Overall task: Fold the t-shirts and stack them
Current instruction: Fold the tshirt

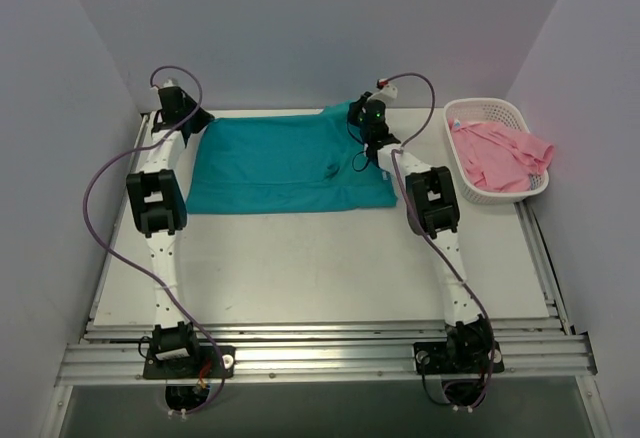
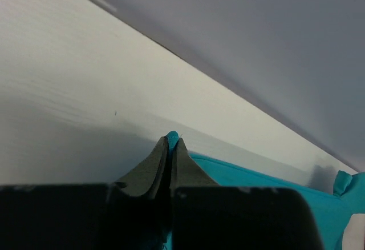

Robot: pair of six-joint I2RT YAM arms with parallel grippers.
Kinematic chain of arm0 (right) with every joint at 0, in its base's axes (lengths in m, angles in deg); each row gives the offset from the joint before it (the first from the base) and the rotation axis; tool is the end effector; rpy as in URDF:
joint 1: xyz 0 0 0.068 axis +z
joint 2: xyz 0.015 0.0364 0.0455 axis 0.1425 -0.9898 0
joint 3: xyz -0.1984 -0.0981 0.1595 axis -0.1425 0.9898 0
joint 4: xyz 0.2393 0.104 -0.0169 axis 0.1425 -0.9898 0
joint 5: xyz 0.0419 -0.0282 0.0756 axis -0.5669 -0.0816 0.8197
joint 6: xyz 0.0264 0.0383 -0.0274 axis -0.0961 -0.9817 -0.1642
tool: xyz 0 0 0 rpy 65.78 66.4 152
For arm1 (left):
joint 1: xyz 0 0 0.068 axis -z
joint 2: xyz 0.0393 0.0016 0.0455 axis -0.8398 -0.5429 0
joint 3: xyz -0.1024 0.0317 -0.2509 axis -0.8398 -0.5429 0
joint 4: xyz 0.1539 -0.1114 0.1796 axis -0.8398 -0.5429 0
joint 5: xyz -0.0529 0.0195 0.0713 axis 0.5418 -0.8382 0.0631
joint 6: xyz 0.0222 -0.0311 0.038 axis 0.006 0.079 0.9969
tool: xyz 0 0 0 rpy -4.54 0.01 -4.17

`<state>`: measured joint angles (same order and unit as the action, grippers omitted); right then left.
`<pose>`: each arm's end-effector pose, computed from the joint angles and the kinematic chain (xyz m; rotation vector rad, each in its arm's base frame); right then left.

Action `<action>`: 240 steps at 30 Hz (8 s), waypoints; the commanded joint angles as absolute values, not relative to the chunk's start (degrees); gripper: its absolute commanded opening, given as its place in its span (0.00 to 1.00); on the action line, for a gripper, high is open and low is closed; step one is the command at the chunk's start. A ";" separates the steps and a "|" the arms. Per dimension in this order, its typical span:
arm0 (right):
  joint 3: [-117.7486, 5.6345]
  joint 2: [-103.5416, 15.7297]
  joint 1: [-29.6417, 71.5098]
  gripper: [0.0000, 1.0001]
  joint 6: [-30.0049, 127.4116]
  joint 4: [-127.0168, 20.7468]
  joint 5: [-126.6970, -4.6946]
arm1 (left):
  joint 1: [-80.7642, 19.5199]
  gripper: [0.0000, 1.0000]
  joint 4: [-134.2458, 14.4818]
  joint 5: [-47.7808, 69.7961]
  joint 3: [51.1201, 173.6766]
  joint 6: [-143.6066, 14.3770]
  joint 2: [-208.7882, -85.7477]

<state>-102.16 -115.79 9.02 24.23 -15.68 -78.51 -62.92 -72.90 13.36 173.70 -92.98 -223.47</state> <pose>0.5786 0.1759 0.1685 0.2584 1.4811 0.6187 0.5966 0.0541 0.1669 -0.7148 1.9916 -0.5527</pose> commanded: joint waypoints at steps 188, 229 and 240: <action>-78.59 -87.88 22.13 0.00 18.51 -51.40 -102.87 | -62.31 0.89 -49.59 10.57 111.24 -86.26 -175.66; -65.40 -75.58 31.37 0.00 13.76 -56.23 -102.00 | -60.20 0.89 -48.89 10.39 111.42 -85.91 -176.19; -82.02 -88.94 23.28 0.00 18.34 -60.89 -96.89 | -60.11 0.89 -48.71 10.13 111.68 -85.73 -177.15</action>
